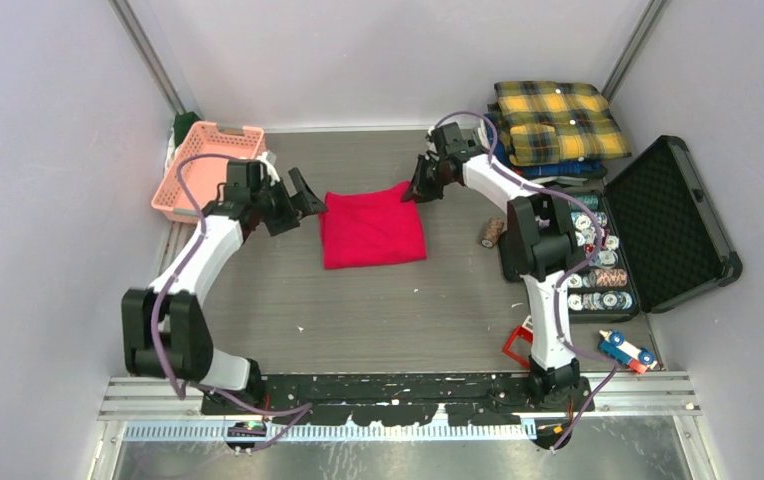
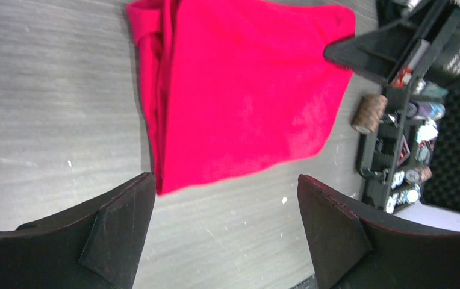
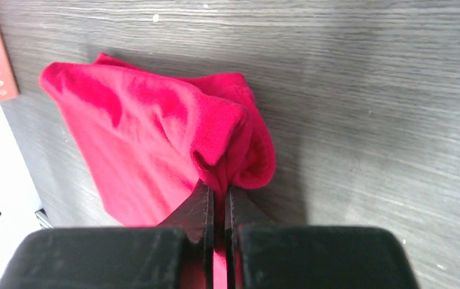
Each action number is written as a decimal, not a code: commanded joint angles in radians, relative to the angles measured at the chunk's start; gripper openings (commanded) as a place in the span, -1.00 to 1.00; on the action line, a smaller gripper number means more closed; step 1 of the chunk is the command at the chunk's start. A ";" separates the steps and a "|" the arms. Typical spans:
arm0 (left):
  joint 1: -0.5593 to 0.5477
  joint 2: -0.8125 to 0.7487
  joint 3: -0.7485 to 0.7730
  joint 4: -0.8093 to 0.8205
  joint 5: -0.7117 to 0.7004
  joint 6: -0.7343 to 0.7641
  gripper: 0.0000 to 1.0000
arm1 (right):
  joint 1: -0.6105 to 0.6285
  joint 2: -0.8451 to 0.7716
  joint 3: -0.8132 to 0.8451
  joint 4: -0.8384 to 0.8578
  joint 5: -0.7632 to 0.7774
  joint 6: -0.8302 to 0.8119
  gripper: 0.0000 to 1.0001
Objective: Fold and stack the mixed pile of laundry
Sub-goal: Pick up the T-shirt from the center of the board, then place the T-shirt at the corner of the board.
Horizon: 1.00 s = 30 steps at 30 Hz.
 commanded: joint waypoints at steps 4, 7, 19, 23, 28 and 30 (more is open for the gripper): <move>-0.016 -0.318 -0.139 -0.208 0.109 0.059 0.76 | -0.004 -0.176 0.023 -0.089 0.054 -0.094 -0.99; -0.016 -0.418 -0.142 -0.350 0.086 0.127 0.75 | -0.004 -0.198 0.053 -0.150 0.087 -0.146 -0.99; -0.017 -0.668 -0.209 -0.443 0.006 0.239 0.77 | -0.009 -0.278 0.153 -0.303 0.253 -0.279 -0.99; -0.016 -0.661 -0.205 -0.450 0.003 0.242 0.77 | -0.011 -0.304 0.181 -0.341 0.308 -0.339 -0.99; -0.016 -0.652 -0.208 -0.447 0.012 0.244 0.77 | -0.013 -0.325 0.214 -0.381 0.375 -0.414 -0.99; -0.016 -0.649 -0.208 -0.444 0.020 0.244 0.77 | -0.014 -0.333 0.225 -0.388 0.416 -0.439 -0.99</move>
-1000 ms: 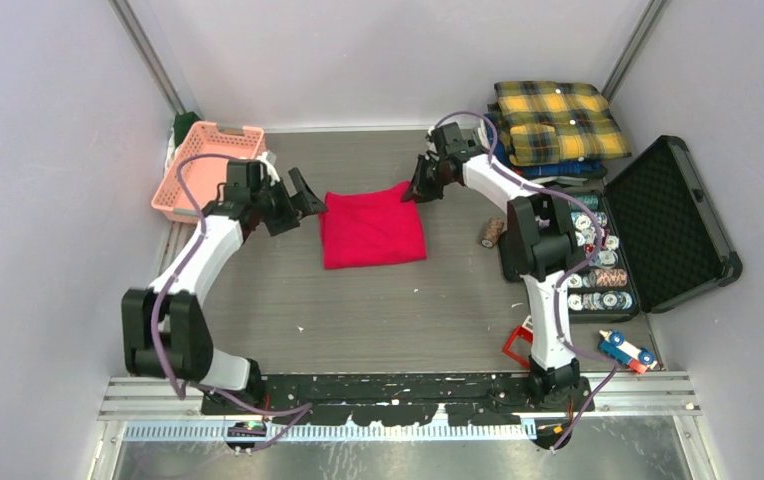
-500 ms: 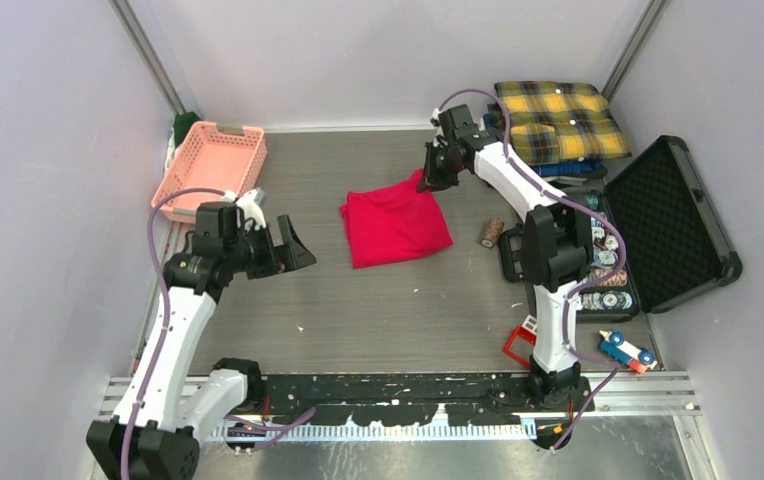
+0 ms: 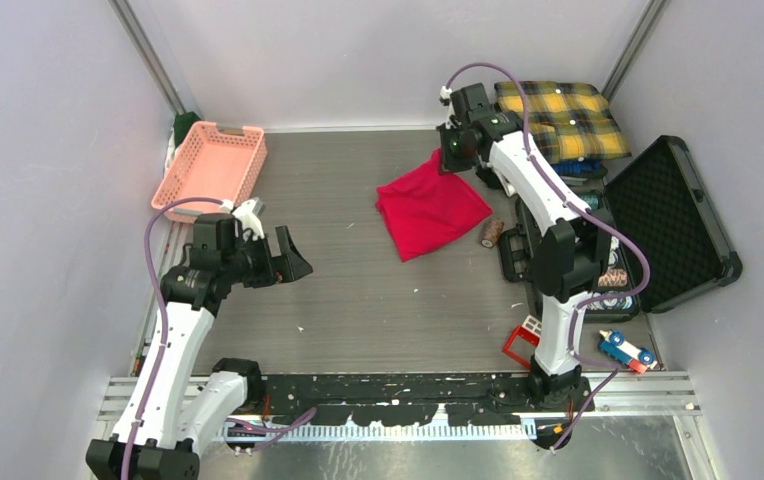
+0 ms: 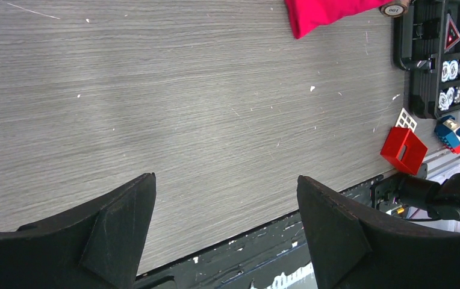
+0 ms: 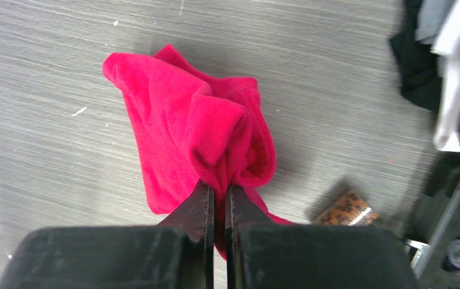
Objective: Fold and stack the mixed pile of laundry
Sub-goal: Place the T-shirt at the corner of the board.
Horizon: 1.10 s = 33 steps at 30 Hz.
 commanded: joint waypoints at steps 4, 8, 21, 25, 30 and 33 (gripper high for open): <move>-0.003 0.006 -0.006 0.009 0.013 0.020 0.77 | -0.009 -0.091 0.109 -0.056 0.116 -0.143 -0.99; -0.005 0.016 -0.006 0.009 0.016 0.020 0.77 | -0.010 -0.098 0.171 -0.093 0.155 -0.174 -0.99; -0.021 0.033 -0.005 0.008 0.018 0.022 0.76 | -0.042 -0.083 0.383 -0.167 0.263 -0.327 -0.99; -0.022 0.032 -0.005 0.008 0.015 0.023 0.76 | -0.047 -0.058 0.470 -0.187 0.298 -0.377 -0.99; -0.028 0.035 -0.004 0.006 0.016 0.023 0.76 | -0.063 -0.039 0.554 -0.177 0.340 -0.445 -0.99; -0.032 0.038 -0.004 0.006 0.015 0.023 0.76 | -0.067 -0.031 0.609 -0.163 0.358 -0.482 -0.99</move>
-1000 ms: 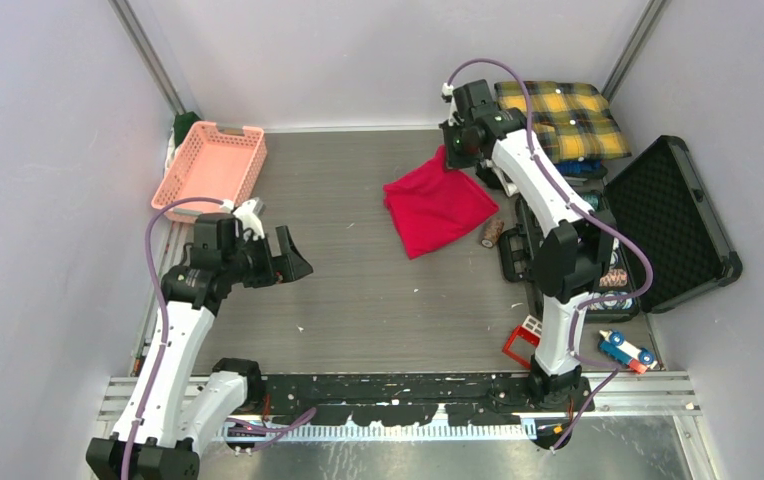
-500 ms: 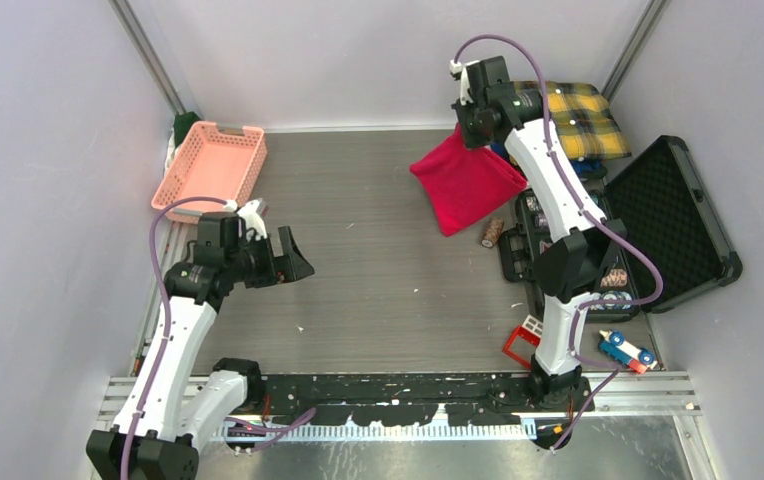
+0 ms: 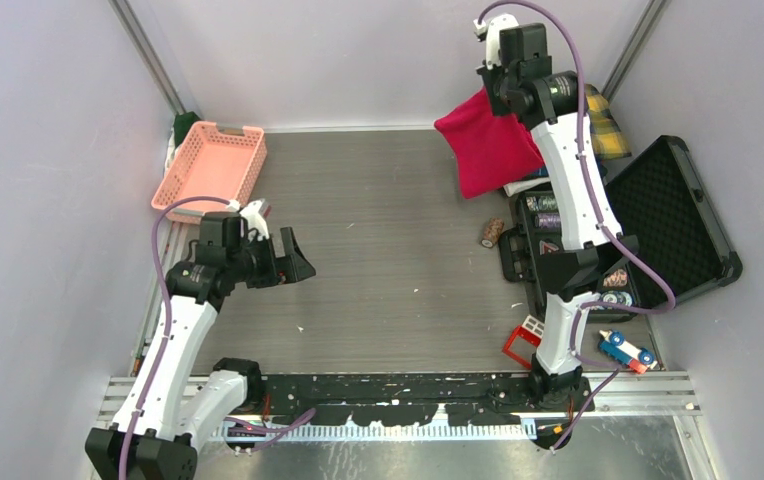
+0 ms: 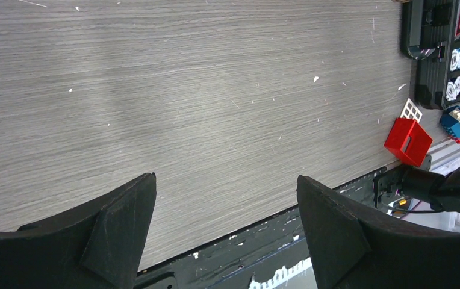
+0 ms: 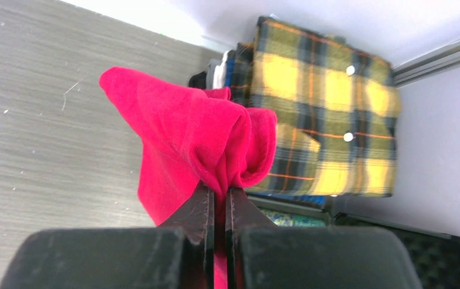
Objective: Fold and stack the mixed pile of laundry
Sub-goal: Place the T-shirt at the corner of the board.
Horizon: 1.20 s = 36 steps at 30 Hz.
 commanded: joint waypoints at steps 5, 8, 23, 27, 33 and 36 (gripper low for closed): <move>-0.010 0.010 0.001 0.006 0.012 0.019 0.75 | -0.011 -0.036 0.110 0.112 0.067 -0.142 -0.99; -0.012 0.013 0.002 0.006 0.013 0.020 0.75 | -0.011 -0.045 0.107 0.159 0.085 -0.178 -0.99; -0.031 0.028 0.004 0.000 0.004 0.020 0.75 | -0.098 -0.004 0.154 0.245 0.110 -0.283 -0.99; -0.031 0.035 0.004 -0.001 0.003 0.019 0.76 | -0.142 0.015 0.149 0.256 0.093 -0.295 -0.99; -0.030 0.049 0.006 -0.004 -0.006 0.020 0.75 | -0.224 0.058 0.146 0.287 0.037 -0.281 -0.99; -0.030 0.060 0.008 -0.009 -0.012 0.020 0.75 | -0.267 0.083 0.138 0.316 0.014 -0.268 -0.99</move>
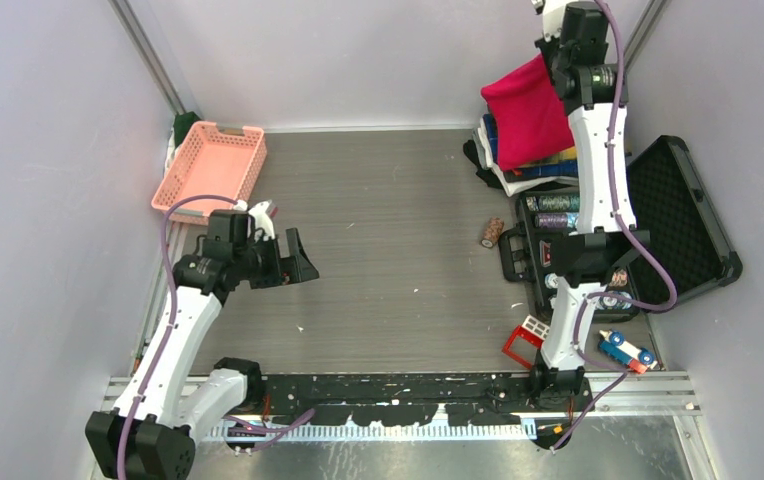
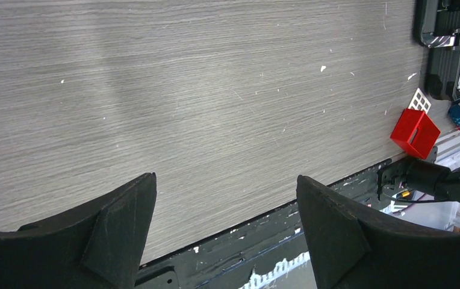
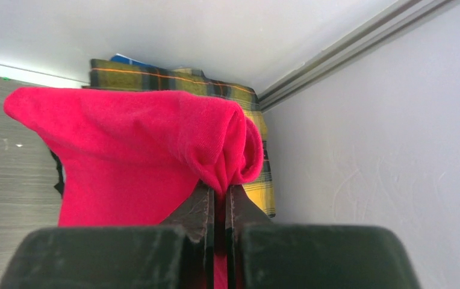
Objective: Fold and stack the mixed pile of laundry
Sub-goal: Place the T-shirt at the corner of the board.
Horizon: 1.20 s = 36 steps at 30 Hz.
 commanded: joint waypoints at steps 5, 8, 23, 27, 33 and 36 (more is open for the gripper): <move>-0.003 0.020 0.011 -0.010 -0.012 0.020 0.75 | -0.117 0.067 0.026 0.188 -0.076 0.020 -0.99; -0.003 0.029 0.013 -0.013 -0.014 0.021 0.75 | -0.155 0.101 0.018 0.238 -0.119 0.033 -0.99; -0.026 0.068 0.019 -0.027 -0.037 0.023 0.75 | -0.250 0.287 -0.013 0.477 -0.188 0.038 -0.99; -0.037 0.068 0.019 -0.027 -0.045 0.021 0.74 | -0.262 0.321 -0.030 0.521 -0.194 0.037 -0.99; -0.038 0.068 0.019 -0.027 -0.049 0.021 0.74 | -0.263 0.337 -0.092 0.595 -0.156 0.061 -0.53; -0.038 0.063 0.019 -0.026 -0.052 0.020 0.74 | -0.263 0.341 -0.095 0.623 -0.133 0.088 0.15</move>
